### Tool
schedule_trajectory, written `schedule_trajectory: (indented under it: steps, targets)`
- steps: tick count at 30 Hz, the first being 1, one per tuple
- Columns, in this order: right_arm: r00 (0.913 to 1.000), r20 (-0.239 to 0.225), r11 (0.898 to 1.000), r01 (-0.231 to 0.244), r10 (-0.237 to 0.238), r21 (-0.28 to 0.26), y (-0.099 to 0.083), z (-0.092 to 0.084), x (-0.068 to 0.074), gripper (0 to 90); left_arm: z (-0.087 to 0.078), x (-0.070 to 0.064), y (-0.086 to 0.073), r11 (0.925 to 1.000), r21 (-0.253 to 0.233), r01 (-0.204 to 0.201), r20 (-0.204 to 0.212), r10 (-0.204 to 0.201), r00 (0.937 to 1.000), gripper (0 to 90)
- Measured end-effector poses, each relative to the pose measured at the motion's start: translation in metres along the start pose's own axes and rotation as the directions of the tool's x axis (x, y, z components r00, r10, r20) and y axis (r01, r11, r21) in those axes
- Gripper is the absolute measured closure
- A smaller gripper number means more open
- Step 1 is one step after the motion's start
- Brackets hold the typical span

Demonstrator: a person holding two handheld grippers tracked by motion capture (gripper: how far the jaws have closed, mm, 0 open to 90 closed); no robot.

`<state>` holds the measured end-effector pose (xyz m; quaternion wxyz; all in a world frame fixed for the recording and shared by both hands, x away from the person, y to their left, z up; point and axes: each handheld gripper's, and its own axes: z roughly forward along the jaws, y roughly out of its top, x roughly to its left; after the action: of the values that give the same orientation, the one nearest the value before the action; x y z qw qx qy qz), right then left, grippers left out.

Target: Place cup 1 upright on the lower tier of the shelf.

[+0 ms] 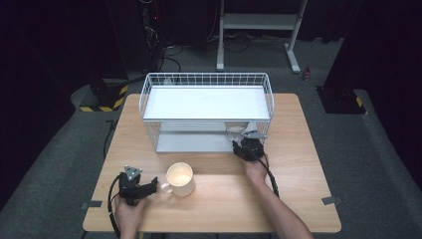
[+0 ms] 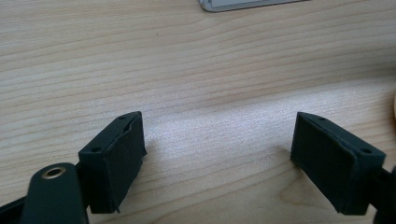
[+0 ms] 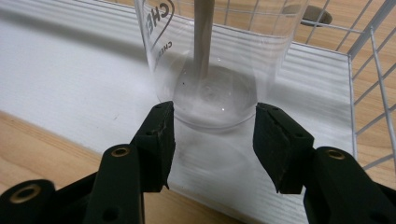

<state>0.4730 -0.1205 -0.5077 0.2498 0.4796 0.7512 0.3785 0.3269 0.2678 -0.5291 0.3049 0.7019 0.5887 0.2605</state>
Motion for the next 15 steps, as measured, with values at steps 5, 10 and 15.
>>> schedule_trajectory:
  steps: [5,10,15]
  targets:
    - [0.9999,0.010,1.000,-0.005,0.005,0.005,0.007,0.003,0.001,50.2,0.000,0.000,0.000,1.0000,-0.001,0.000,-0.001,0.000,1.0000,17.7]
    - [0.9997,0.023,1.000,-0.003,0.002,0.012,0.006,0.008,-0.002,51.9,0.000,0.000,0.000,1.0000,-0.001,0.001,-0.001,-0.001,1.0000,17.7]
    - [0.9994,0.028,0.999,-0.023,0.022,0.025,0.005,0.011,-0.003,52.0,0.000,0.000,0.000,1.0000,0.000,0.000,-0.001,0.000,1.0000,17.7]
